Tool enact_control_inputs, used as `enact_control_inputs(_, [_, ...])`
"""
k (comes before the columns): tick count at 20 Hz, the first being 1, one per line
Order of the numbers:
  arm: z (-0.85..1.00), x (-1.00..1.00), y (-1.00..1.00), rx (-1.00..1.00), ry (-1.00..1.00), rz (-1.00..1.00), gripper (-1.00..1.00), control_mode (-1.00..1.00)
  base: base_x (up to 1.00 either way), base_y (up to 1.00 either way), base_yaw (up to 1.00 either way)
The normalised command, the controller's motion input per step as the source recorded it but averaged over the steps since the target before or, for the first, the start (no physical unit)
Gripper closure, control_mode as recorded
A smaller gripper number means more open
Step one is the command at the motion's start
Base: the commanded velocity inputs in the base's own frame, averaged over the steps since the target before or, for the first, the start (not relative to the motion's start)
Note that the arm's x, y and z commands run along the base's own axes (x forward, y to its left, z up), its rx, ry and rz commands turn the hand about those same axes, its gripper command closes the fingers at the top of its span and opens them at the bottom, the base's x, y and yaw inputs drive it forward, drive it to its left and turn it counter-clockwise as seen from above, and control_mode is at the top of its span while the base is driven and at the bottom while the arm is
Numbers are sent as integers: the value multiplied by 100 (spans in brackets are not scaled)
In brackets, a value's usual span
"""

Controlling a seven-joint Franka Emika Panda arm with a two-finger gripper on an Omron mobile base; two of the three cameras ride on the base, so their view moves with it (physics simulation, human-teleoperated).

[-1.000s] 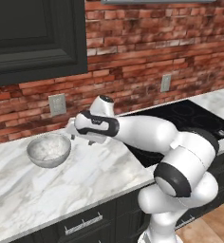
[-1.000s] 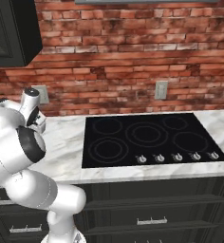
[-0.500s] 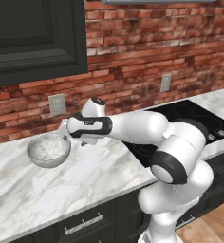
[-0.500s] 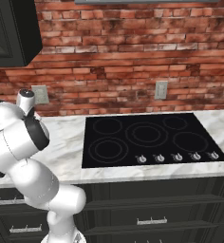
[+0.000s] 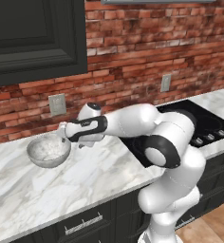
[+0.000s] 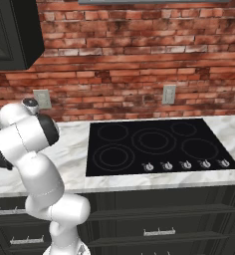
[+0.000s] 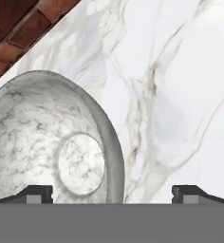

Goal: Pick the cup and bowl from the counter and place them on the counter next to the sink.

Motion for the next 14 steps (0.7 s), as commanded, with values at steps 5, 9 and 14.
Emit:
enact_control_inputs(5, [-24, 22, 11, 0, 0, -3, -100, -100, 0, 0, 0])
enact_control_inputs(9, [-26, 13, 17, 0, 0, -2, -100, -100, 0, 0, 0])
enact_control_inputs(14, [-21, 7, 18, 0, 0, -3, -100, -100, 0, 0, 0])
